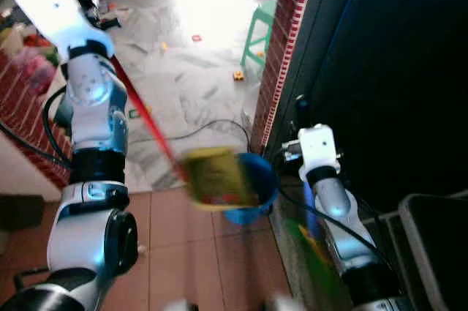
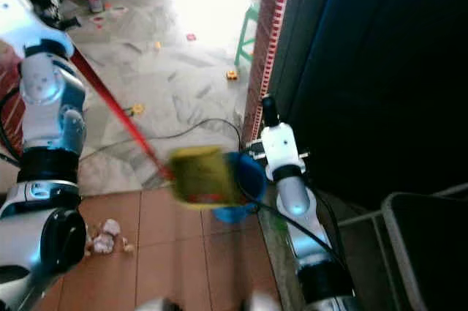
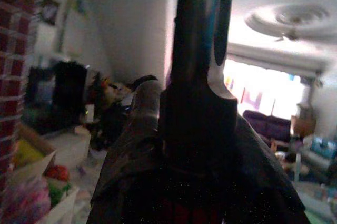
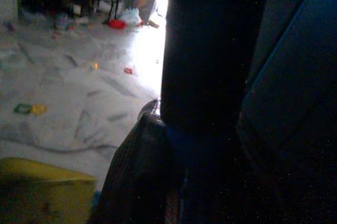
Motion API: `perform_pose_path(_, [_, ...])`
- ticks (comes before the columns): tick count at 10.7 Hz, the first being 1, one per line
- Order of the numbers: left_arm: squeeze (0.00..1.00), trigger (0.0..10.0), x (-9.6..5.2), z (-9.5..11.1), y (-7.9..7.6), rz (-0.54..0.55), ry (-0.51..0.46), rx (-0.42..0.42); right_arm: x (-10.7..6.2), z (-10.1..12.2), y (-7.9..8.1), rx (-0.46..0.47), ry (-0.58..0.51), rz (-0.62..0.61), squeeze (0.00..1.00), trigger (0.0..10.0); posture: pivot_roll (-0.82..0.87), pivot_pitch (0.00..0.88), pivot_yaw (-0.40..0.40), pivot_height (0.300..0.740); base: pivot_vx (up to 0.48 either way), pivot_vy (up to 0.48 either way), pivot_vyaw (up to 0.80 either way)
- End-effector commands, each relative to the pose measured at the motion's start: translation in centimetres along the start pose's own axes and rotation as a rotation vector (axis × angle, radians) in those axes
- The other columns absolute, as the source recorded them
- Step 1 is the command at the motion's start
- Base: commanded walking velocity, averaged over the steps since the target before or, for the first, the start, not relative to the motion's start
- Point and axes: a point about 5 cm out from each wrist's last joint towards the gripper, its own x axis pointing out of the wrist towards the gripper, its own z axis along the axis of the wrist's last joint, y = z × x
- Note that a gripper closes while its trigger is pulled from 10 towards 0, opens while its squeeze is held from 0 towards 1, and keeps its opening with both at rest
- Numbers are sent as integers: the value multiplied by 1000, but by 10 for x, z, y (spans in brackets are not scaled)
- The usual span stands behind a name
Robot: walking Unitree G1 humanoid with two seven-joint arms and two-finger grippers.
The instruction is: Sweep floor
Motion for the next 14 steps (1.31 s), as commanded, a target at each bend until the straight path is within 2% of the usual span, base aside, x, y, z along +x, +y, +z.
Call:
perform_pose_path(1, [0,10000,6,20,-12,-16,-92,-46,1,3,-10,-38,-16,-26,0,10000,-71,0,17,740,469,0,0])
perform_pose_path(4, [0,10000,2,20,-21,-42,-123,-5,2,4,-10,-38,-17,-22,0,10000,-73,0,11,740,394,0,0])
perform_pose_path(6, [0,10000,-5,20,-35,-110,-161,33,3,4,-10,-37,-17,-22,0,10000,-78,0,13,740,0,0,0])
perform_pose_path(8, [0,10000,-14,14,-48,-152,-139,12,3,4,-10,-38,-16,-24,0,10000,-78,0,15,740,0,0,0])
perform_pose_path(10, [0,10000,-35,4,-74,-267,-115,-14,5,4,-10,-40,-17,-23,0,10000,-79,0,14,740,0,0,0])
perform_pose_path(12, [0,10000,-52,0,-93,-415,-151,47,6,4,-9,-41,-19,-18,0,10000,-73,0,16,740,0,0,0])
perform_pose_path(14, [0,10000,-63,-6,-100,-486,-163,74,7,4,-9,-44,-22,-23,0,10000,-75,0,22,740,0,0,0])
